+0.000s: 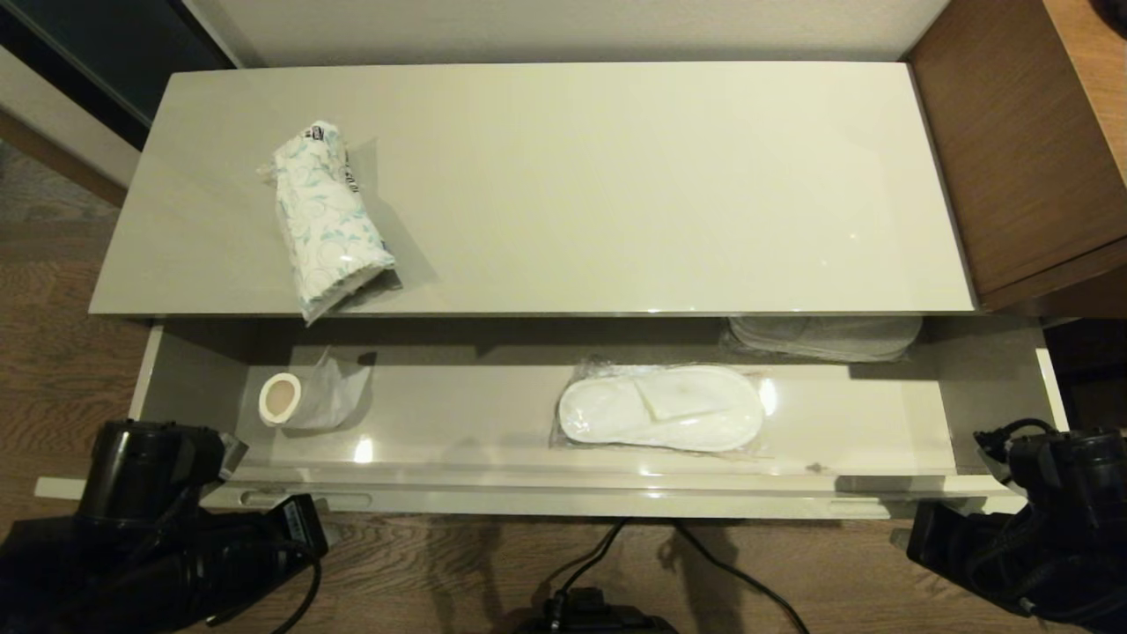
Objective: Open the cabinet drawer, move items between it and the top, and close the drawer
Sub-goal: Close the drawer
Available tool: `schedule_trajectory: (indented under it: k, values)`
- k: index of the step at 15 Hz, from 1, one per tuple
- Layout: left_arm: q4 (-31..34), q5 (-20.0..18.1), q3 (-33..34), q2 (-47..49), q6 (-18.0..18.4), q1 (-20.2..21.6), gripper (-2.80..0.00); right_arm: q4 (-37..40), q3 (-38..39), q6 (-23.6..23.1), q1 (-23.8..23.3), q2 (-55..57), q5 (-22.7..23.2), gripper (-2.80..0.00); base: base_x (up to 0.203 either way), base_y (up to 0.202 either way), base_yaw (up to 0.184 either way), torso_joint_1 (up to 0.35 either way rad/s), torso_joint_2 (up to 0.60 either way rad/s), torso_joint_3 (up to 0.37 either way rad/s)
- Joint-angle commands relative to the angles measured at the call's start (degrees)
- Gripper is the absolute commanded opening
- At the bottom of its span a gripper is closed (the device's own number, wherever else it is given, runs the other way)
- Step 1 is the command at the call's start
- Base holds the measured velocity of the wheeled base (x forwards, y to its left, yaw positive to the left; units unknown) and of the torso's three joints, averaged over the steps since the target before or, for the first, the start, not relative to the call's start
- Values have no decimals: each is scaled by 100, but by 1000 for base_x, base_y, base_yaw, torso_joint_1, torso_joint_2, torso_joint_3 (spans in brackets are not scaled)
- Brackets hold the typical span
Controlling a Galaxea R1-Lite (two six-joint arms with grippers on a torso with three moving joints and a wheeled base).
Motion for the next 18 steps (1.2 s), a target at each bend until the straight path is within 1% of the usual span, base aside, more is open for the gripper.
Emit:
schedule_trajectory:
  k: [1, 2, 3, 4, 6, 8, 9, 10, 11, 13, 15, 17, 18]
  values:
    - [-656, 12, -3, -203, -302, 6, -280, -217, -8, 14, 8, -311, 64, -280, 0, 0, 0, 0, 0, 0]
    - [-1058, 13, -8, -352, -494, 9, -280, -328, -15, 8, 6, -694, 116, -280, 0, 0, 0, 0, 0, 0]
    - [-1117, 15, -42, -395, -545, 10, -280, -407, -30, -39, 6, -1045, 213, -280, 0, 0, 0, 0, 0, 0]
    - [-1124, 19, -282, -508, -554, 16, -280, -461, -47, -179, 9, -1491, 390, -280, 0, 0, 0, 0, 0, 0]
    - [-967, 22, -748, -618, -554, 74, -280, -552, -58, -619, 11, -2039, 751, -280, 0, 0, 0, 0, 0, 0]
    - [-812, 14, -1046, -546, -554, 97, -280, -586, -102, -787, 11, -2282, 1096, -280, 0, 0, 0, 0, 0, 0]
    - [-805, 13, -1085, -520, -552, 120, -280, -592, -129, -790, 10, -2299, 1168, -280, 0, 0, 0, 0, 0, 0]
    - [-773, 6, -1315, -477, -542, 175, -280, -625, -172, -776, 4, -2328, 1244, -280, 0, 0, 0, 0, 0, 0]
    - [-660, -5, -1593, -475, -523, 255, -280, -647, -172, -769, 11, -2352, 1237, -280, 0, 0, 0, 0, 0, 0]
    - [-582, -15, -1658, -478, -509, 301, -280, -646, -177, -770, 10, -2357, 1234, -280, 0, 0, 0, 0, 0, 0]
    - [-11, -37, -1898, -866, -492, 323, -280, -570, -268, -777, 3, -2643, 1221, -280, 0, 0, 0, 0, 0, 0]
    - [298, -48, -2040, -1004, -477, 335, -280, -484, -310, -778, 2, -2691, 1210, -280, 0, 0, 0, 0, 0, 0]
    - [560, -47, -2166, -1207, -460, 335, -280, -308, -380, -778, 2, -2919, 1188, -280, 0, 0, 0, 0, 0, 0]
